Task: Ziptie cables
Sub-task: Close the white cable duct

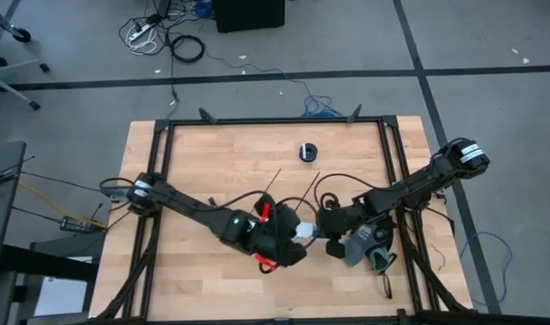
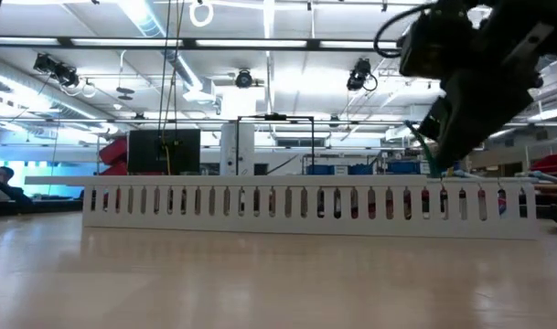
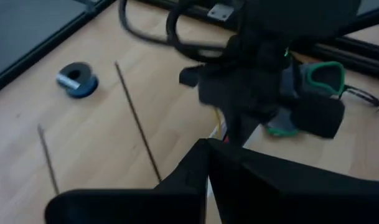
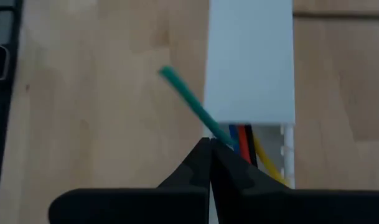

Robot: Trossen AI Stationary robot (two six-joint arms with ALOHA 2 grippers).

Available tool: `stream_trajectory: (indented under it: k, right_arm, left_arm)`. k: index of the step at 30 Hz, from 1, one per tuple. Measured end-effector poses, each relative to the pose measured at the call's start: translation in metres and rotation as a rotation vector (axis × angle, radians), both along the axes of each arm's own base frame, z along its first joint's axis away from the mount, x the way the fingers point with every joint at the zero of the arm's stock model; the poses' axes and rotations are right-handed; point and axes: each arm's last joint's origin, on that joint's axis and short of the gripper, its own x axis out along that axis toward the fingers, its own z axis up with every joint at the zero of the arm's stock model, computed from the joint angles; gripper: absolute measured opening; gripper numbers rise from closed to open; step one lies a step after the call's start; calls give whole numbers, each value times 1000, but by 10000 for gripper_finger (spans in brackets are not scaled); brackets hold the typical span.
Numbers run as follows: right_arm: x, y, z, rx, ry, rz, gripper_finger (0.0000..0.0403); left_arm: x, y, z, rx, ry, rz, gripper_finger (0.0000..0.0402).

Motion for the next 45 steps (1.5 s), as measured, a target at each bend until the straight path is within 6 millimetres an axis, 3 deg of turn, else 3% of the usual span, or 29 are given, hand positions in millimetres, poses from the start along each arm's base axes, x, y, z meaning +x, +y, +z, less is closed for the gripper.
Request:
stream_trajectory:
  k: [9,18,23,26,32,39,45]
  right_arm:
    - [9,3,15,-9,-51,87,0]
    - [20,10,41,76,-103,158,0]
    - [18,11,51,107,37,97,0]
    - [10,13,50,91,135,50,0]
    - [-3,26,45,87,225,-2,0]
    - [-14,38,38,138,273,-143,0]
    - [-35,45,16,196,377,-311,0]
  left_arm:
    - [-40,-22,-5,-41,105,126,0]
    - [-104,-25,8,-129,233,393,0]
    - [-136,-9,10,-299,248,501,0]
    - [-161,2,-1,-413,273,594,0]
    - [-201,24,-26,-627,140,549,0]
    - [-247,56,-51,-667,179,690,0]
    - [-262,68,-69,-672,300,755,0]
